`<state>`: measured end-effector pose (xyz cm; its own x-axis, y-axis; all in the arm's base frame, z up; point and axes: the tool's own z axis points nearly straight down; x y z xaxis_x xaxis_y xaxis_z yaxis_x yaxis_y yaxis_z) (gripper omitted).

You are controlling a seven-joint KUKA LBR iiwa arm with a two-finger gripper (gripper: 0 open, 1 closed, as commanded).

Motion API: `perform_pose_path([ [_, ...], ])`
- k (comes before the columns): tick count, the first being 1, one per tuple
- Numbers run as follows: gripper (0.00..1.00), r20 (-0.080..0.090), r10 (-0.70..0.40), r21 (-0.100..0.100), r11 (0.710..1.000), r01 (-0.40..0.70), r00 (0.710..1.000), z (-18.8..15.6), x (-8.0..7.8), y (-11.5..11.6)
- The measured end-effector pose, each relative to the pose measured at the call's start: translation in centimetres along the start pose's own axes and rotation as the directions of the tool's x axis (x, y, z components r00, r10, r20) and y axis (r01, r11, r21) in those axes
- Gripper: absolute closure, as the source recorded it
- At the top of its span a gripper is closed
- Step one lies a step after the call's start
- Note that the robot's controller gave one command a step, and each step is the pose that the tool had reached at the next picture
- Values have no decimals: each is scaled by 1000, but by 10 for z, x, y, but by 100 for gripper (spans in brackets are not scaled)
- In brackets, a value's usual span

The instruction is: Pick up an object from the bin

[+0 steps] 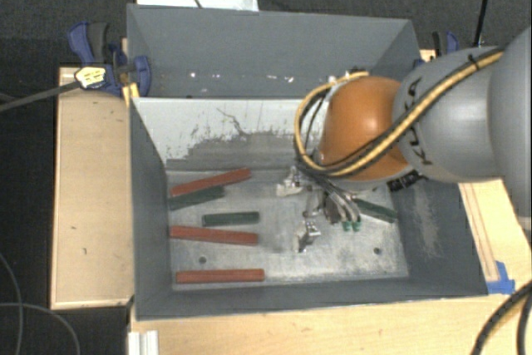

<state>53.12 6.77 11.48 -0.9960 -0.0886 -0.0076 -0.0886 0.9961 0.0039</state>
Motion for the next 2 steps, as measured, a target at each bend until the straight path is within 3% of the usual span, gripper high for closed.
perform_pose_path([
  [1,0,-4,39,4,999,-39,999,34,-22,1],
  [2,100,7,-10,0,1000,10,1000,40,-15,67],
])
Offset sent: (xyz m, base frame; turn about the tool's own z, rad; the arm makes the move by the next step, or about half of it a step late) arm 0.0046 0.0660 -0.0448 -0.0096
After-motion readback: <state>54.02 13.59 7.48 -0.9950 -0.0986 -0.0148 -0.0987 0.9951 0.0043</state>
